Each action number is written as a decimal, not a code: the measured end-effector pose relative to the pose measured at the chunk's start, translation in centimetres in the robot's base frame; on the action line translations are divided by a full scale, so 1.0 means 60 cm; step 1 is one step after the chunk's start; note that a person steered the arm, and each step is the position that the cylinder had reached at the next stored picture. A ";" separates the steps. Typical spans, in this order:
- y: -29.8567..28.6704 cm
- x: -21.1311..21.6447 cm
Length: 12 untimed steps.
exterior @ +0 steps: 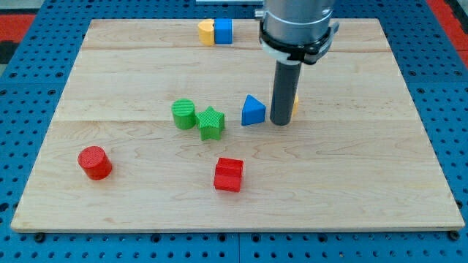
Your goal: Move the yellow hexagon to the bottom right of the blue cube
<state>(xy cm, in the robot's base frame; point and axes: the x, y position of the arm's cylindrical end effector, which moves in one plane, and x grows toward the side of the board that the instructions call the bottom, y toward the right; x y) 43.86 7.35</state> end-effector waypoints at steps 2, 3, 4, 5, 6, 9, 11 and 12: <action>0.014 -0.050; 0.082 -0.057; 0.088 -0.087; 0.043 -0.114; 0.010 -0.156; -0.046 -0.266; 0.005 -0.233; 0.101 -0.167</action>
